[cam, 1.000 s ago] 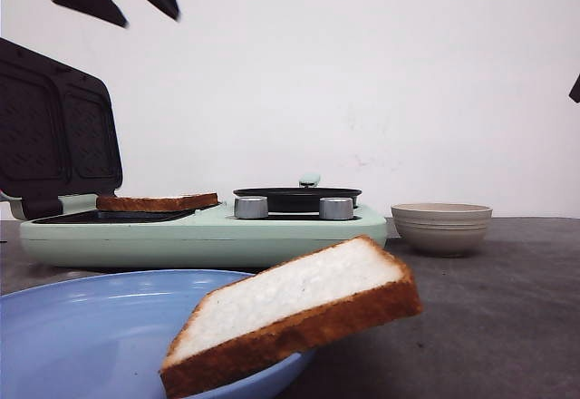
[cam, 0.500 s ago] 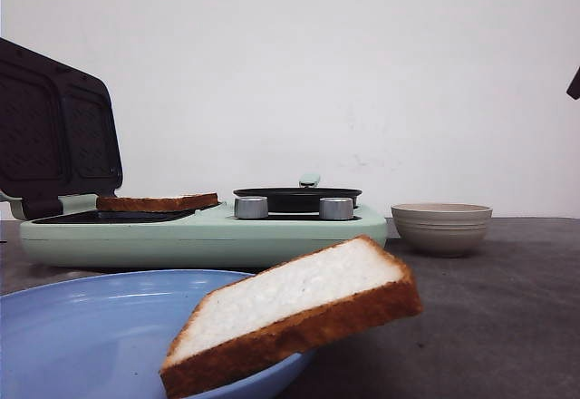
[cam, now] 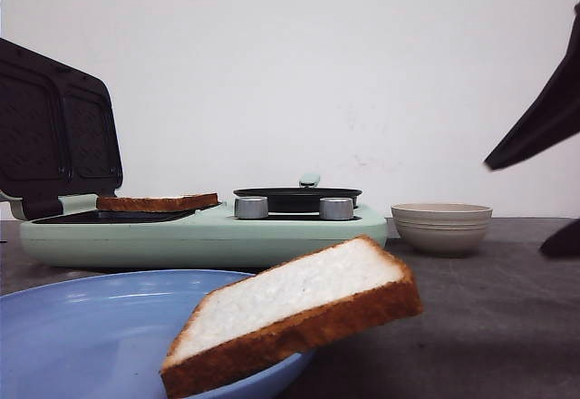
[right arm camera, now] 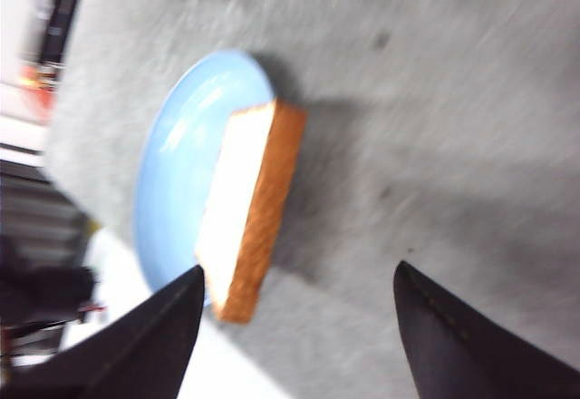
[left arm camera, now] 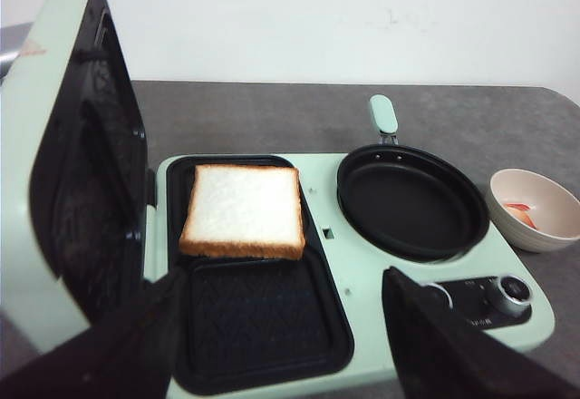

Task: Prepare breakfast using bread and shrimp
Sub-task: 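Grasp the remaining bread slice on the blue plate with the right gripper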

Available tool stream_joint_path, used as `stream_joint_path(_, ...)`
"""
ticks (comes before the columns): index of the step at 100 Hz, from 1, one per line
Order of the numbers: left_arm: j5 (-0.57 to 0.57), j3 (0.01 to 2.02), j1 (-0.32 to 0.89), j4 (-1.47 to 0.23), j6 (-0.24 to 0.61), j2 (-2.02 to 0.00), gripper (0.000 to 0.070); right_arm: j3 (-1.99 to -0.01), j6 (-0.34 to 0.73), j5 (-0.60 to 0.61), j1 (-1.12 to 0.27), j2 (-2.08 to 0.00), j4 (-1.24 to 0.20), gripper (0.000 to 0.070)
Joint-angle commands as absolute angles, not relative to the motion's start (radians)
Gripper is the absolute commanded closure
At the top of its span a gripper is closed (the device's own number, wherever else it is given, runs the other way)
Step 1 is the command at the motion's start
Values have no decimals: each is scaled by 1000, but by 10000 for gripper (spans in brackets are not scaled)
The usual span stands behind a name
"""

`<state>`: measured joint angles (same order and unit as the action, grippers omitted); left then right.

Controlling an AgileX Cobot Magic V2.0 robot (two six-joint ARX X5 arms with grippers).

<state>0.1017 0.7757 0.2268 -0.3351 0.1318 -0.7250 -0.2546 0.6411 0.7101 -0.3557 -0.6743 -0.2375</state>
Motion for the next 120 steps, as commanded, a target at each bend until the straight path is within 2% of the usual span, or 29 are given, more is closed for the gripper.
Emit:
stream_joint_path(1,102,774,228,-356,137,-713,348,-236,765,704,-394,-680,-171,289)
stream_joint_path(30,102,711,228,-453,125,-600,347,-216,822,645,-542,-803,-31,289)
stream_joint_path(86,70,696,228,-579,94,-422,347,-216,911,681,-662,-1187,363,292)
stream_joint_path(89,70,696,228,-580,94,-421,347,-216,911,680,-667,-1199,373,319)
stream_joint_path(92,70,696,228,-582,94,-419,347,-216,911,679,-673,-1209,386,382)
stream_joint_path(102,70,696,228,-584,94,-415,347,-217,909,677,-687,-1222,430,700)
stream_joint_path(120,70,696,228,-585,94,-414,347,-217,941,680,-690,-1221,497,700)
